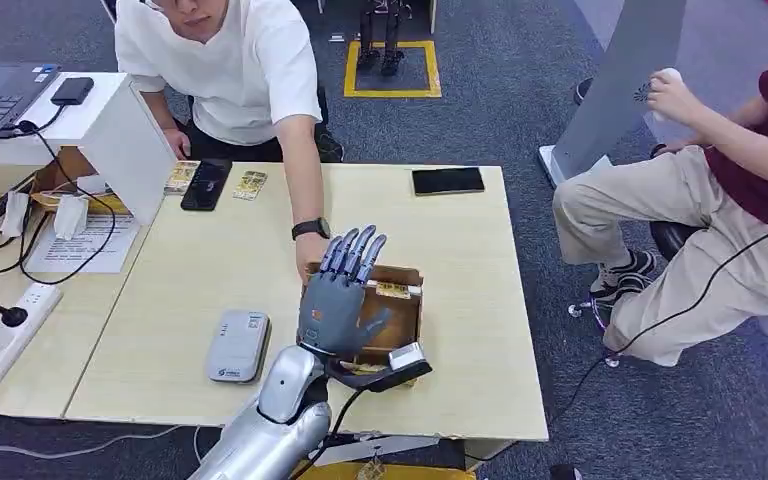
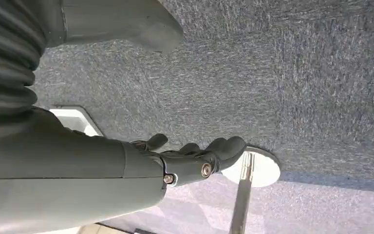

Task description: Pass the card to the sensor for recognition and then transmit it.

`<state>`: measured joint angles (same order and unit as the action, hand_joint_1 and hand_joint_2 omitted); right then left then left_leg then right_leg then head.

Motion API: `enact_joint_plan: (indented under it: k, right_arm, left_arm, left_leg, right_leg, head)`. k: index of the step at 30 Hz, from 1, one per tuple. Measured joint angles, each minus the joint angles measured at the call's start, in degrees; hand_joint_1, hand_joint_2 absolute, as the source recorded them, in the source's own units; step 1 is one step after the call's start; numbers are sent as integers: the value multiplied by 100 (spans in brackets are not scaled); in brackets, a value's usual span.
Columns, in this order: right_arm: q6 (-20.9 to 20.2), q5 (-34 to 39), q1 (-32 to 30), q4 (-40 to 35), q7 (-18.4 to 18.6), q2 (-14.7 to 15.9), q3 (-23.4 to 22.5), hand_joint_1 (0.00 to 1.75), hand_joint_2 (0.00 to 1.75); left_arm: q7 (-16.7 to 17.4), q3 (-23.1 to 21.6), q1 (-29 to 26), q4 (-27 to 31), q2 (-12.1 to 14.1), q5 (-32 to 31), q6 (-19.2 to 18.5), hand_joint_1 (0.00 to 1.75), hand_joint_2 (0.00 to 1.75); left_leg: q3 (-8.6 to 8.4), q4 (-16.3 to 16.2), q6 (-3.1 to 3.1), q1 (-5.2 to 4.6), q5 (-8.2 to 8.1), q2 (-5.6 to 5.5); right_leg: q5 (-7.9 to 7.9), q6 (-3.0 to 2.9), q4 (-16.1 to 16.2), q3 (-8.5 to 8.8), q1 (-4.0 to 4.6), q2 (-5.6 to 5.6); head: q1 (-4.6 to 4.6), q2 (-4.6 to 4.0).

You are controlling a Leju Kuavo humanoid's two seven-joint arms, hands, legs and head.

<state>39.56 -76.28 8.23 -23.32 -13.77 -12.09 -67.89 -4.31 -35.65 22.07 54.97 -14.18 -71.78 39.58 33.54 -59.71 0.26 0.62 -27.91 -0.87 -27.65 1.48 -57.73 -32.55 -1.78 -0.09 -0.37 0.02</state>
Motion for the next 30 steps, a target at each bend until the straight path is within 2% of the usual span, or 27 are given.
enact_joint_plan:
  k: [8,15,24,30]
  right_arm:
    - [0,15,2,24,-2,0,15,0,175]
    - [0,20,9,55,-4,0,107,0,175]
    - [0,50,10,72,-7,0,144,0,175]
    - [0,52,13,79,0,0,153,0,175]
  left_arm:
    - [-225,0,-21,35,2,13,0,0,175]
    - [-262,-13,-21,-81,-18,-41,-26,0,175]
    - [-258,-63,-25,-319,-68,-42,-59,0,175]
    - [-26,-138,-23,-483,-112,-103,-41,0,175]
  left_leg:
    - [0,0,0,0,0,0]
    - [0,0,0,0,0,0]
    - [0,0,0,0,-1,1]
    - [0,0,0,0,0,1]
  right_leg:
    - [0,0,0,0,0,0]
    - [0,0,0,-1,0,0]
    - [0,0,0,-1,0,1]
    - [0,0,0,-2,0,1]
  head:
    - [0,0]
    - [0,0]
    - [0,-2]
    - [0,0]
